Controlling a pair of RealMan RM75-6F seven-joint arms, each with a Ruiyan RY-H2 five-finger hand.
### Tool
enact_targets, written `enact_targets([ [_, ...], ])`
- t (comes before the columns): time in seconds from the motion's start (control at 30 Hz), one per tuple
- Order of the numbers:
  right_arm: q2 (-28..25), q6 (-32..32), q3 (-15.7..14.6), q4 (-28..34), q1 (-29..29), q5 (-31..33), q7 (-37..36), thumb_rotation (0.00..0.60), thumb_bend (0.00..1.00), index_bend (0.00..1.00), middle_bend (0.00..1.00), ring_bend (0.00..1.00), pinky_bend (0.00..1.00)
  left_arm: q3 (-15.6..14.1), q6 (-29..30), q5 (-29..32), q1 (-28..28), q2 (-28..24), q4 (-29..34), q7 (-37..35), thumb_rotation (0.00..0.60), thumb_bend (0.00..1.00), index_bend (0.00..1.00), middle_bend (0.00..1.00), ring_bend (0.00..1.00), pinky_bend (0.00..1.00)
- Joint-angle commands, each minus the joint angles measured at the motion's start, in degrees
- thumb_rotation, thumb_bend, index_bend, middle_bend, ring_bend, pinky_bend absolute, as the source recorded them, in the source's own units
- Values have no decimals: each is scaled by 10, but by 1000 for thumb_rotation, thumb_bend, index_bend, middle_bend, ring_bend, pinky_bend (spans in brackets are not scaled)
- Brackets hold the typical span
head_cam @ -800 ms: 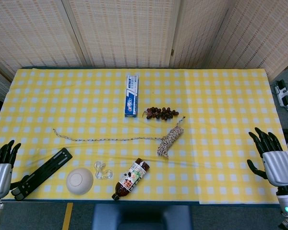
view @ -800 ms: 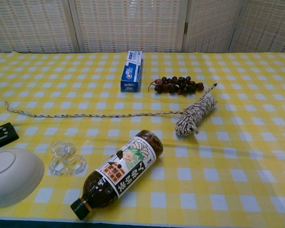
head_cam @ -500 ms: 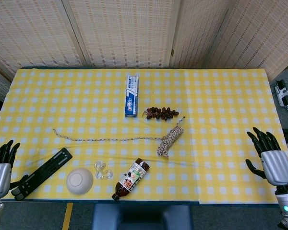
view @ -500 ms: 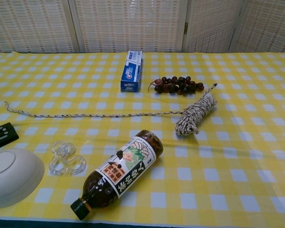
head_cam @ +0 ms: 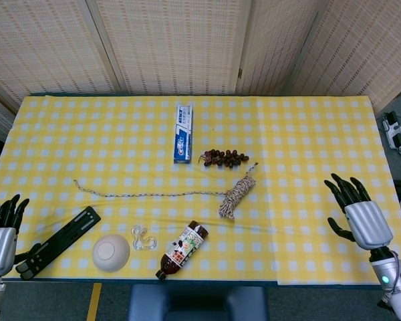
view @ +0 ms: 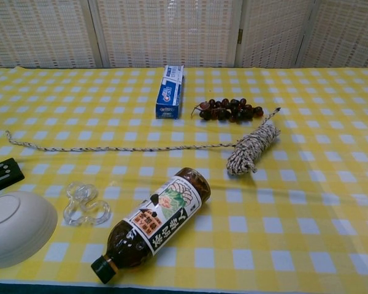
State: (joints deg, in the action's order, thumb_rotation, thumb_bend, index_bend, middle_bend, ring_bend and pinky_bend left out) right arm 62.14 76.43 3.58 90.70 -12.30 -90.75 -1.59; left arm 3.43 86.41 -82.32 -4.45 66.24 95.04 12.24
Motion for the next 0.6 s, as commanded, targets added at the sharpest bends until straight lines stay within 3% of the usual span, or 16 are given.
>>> enact_targets([
  [0.03, 3, -49, 10, 2, -41, -4, 12, 600, 390, 1, 75, 126, 35, 0, 1, -1, 1, 0, 0, -1, 600, 195, 18, 6, 0, 0],
  [0.37, 62, -218, 44, -23, -180, 22, 66, 600, 390, 32, 109, 144, 39, -3, 7, -2, 7, -5, 0, -7, 600, 195, 25, 6, 0, 0],
  [0.6, 139, -291, 54, -91, -251, 47, 99, 600, 390, 32, 109, 148, 38, -5, 2, 2, 9, -10, 5, -11, 600, 195, 24, 6, 0, 0],
])
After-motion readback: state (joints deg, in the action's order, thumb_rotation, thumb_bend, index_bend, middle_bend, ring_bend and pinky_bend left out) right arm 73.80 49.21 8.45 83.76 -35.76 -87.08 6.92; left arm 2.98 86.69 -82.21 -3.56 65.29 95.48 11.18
